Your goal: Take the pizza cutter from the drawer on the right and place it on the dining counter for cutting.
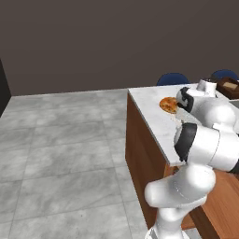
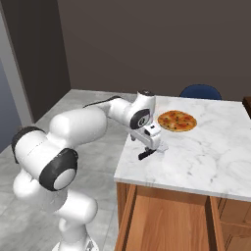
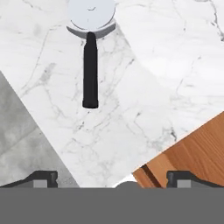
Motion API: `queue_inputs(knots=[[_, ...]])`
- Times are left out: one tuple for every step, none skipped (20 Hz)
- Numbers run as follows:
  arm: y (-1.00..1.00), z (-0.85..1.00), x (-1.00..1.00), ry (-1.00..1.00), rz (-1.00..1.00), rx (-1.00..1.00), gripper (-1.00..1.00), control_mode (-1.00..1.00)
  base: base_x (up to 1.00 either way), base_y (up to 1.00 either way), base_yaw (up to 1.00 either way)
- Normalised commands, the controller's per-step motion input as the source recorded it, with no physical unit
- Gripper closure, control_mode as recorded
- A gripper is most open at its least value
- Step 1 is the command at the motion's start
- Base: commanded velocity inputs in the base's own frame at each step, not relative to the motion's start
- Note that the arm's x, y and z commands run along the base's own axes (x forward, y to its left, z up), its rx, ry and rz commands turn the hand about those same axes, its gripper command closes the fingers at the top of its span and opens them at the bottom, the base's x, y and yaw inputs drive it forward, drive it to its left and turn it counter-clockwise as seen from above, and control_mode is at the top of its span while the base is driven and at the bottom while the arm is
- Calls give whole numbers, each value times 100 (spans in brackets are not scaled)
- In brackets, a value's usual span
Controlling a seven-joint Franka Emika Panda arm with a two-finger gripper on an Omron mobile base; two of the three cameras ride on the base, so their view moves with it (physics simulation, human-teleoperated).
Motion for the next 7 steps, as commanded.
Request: queue_inputs(knots=[[60, 19, -97, 2, 4, -5, -100, -100, 0, 0, 0], [74, 34, -88, 5, 5, -5, -100, -100, 0, 0, 0], [71, 44, -81, 8, 5, -3, -100, -100, 0, 0, 0], [67, 49, -79, 7, 5, -3, -100, -100, 0, 0, 0], [75, 55, -68, 7, 6, -3, -100, -100, 0, 0, 0], [82, 59, -59, 8, 6, -3, -100, -100, 0, 0, 0], [84, 59, -54, 7, 9, -3, -100, -100, 0, 0, 0]])
